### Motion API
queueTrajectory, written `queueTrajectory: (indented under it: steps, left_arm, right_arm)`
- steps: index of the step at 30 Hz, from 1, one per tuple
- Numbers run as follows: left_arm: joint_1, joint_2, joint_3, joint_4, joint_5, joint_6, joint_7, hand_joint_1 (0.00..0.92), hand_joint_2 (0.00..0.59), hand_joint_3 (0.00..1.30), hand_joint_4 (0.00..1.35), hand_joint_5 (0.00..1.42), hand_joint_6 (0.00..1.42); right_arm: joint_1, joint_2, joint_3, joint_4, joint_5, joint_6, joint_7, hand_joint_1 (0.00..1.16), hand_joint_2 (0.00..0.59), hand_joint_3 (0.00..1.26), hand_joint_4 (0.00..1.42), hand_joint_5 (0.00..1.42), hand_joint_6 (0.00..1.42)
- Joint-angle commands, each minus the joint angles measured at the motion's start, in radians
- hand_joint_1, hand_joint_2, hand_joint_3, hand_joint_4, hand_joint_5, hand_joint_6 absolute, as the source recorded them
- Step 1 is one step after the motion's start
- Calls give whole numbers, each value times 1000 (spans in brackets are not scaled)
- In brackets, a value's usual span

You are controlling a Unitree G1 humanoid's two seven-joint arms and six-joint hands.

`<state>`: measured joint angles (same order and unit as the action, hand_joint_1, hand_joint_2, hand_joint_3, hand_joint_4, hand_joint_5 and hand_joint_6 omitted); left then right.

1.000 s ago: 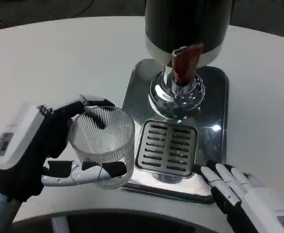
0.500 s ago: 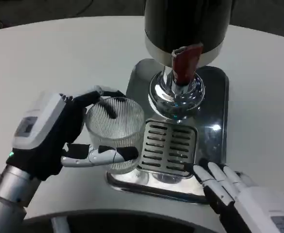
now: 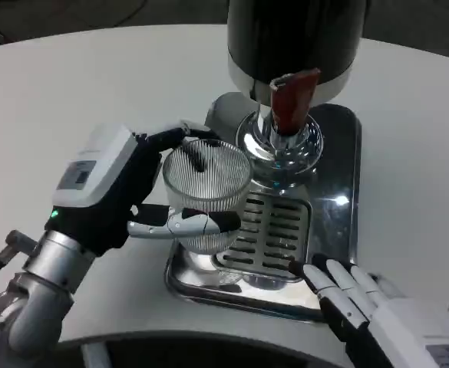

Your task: Grasp the cup under the faucet to collect the drink, then remove the cup.

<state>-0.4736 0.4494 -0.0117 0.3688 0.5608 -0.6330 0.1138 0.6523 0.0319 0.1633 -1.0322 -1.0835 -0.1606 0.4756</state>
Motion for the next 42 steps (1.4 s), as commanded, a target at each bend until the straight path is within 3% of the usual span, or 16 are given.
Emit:
queueTrajectory:
  steps: [1, 11, 22, 42]
  left_arm:
    - [-45, 6, -29, 47, 14, -5, 46, 512, 149, 1061, 1271, 1424, 1424]
    - [-116, 2, -88, 120, 32, -12, 79, 512, 148, 1061, 1273, 1424, 1424]
    - [-177, -34, -157, 165, 36, -27, 100, 512, 148, 1061, 1273, 1424, 1424]
    - [-173, -38, -204, 116, 42, -31, 91, 502, 152, 1061, 1260, 1424, 1424]
  right_arm:
    - [18, 3, -7, -15, 16, -15, -6, 349, 398, 64, 0, 0, 0]
    - [16, 3, -29, -15, 33, -17, -2, 349, 398, 64, 0, 0, 0]
    - [29, 9, -37, -15, 37, -19, -4, 349, 398, 64, 0, 0, 0]
    - [51, 9, -58, -15, 58, -41, -8, 349, 398, 64, 0, 0, 0]
